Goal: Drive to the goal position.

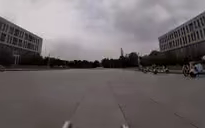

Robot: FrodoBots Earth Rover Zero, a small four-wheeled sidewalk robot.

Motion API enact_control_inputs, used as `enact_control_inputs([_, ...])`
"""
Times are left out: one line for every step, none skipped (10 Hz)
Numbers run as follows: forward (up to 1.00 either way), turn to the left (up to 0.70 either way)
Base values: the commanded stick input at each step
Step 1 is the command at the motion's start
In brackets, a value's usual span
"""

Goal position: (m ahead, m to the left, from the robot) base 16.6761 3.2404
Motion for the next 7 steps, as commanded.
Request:
enact_control_inputs([0.7, 0.0])
enact_control_inputs([0.7, 0.0])
enact_control_inputs([0.7, 0.0])
enact_control_inputs([0.7, 0.0])
enact_control_inputs([0.7, 0.0])
enact_control_inputs([0.7, 0.0])
enact_control_inputs([0.7, 0.0])
